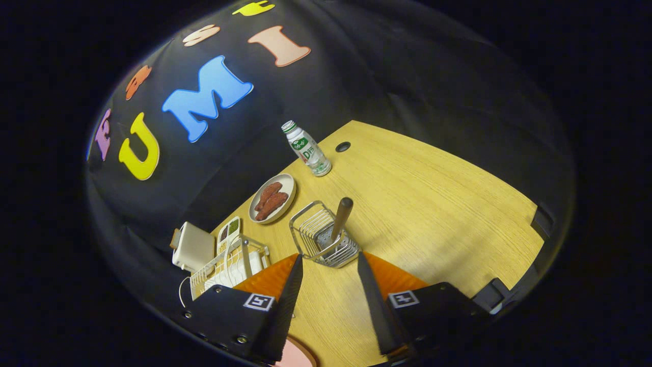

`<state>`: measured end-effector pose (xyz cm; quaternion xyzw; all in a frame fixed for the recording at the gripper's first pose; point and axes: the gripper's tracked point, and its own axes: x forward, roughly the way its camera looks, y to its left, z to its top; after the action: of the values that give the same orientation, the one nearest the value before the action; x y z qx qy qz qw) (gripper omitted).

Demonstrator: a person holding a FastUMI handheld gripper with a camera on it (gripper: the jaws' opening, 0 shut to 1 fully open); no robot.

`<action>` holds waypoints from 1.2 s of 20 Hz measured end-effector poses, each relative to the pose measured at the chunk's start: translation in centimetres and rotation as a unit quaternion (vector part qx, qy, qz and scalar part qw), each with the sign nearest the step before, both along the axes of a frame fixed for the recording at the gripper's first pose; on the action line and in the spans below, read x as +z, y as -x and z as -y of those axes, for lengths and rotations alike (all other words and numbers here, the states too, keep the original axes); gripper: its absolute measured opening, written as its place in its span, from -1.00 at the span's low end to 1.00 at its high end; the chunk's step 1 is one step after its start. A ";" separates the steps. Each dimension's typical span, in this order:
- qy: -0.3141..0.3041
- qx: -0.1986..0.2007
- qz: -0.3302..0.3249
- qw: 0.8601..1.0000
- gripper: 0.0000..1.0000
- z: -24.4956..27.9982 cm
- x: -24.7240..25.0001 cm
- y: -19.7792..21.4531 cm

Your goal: Take the plate from the dish rack, then take the spoon from the basket and place it into the plate.

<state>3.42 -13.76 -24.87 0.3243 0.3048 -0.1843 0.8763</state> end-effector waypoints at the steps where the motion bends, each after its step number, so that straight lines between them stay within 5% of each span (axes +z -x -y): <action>1: -0.002 -0.009 0.002 1.000 0.20 0.2 -0.2 -0.4; 9: -0.018 -0.056 0.009 0.998 0.12 2.3 -1.9 -3.7; 10: -0.025 -0.055 0.010 0.998 -0.07 2.3 -2.2 -4.1; 12: -0.026 -0.059 0.009 0.998 -0.05 2.7 -2.5 -4.4; 14: -0.032 -0.058 0.007 0.998 -0.63 3.0 -3.2 -5.3; 16: -0.031 -0.060 -0.003 0.998 -0.63 3.1 -3.0 -5.8; 18: -0.031 -0.052 -0.002 0.998 -0.89 3.0 -3.6 -6.2; 24: -0.010 -0.032 0.009 0.999 -0.89 2.6 -1.5 -6.3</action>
<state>9.72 -16.32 -26.36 0.3444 0.2883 -0.2061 0.8694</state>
